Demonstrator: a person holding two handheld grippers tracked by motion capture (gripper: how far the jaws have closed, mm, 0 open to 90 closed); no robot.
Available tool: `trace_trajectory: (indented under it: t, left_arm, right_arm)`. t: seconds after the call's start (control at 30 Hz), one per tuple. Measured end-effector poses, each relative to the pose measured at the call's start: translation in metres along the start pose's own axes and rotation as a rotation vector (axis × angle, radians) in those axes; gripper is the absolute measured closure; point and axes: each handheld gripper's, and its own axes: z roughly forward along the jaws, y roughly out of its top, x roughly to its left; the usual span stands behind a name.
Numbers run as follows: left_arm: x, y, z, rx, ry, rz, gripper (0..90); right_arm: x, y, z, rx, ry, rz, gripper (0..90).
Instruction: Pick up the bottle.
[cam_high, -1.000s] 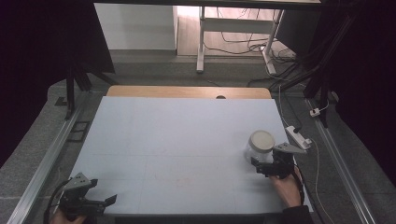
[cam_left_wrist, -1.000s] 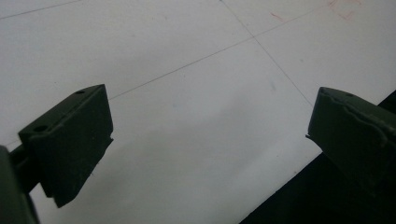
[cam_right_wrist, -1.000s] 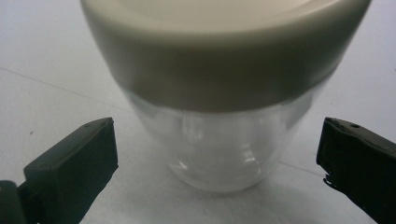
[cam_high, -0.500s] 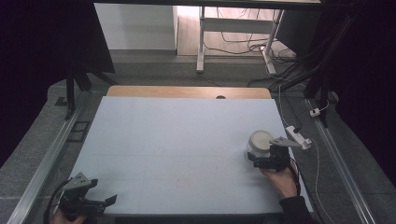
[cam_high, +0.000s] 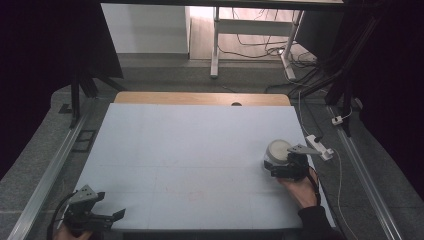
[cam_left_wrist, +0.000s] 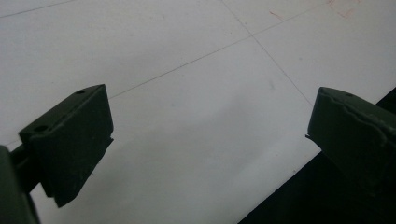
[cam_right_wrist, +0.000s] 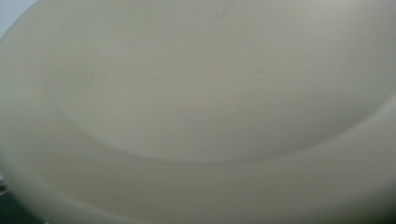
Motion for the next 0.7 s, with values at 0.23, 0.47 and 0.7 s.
trace_trajectory:
  t: [0.23,0.47,0.7]
  left_arm:
    - [-0.0002,0.0001,0.0002,0.001,0.000,0.000,1.2]
    - [-0.0002,0.0000,0.0003,0.001,0.001,0.001,1.3]
    - [-0.0003,0.0000,0.0003,0.001,0.001,0.001,1.4]
  right_arm:
    - [0.0051,0.0019,-0.0021,-0.011,-0.039,-0.064,5.7]
    - [0.0048,0.0019,-0.0033,-0.008,-0.036,-0.079,6.2]
    - [0.0056,0.0026,-0.0047,-0.001,-0.030,-0.093,6.5]
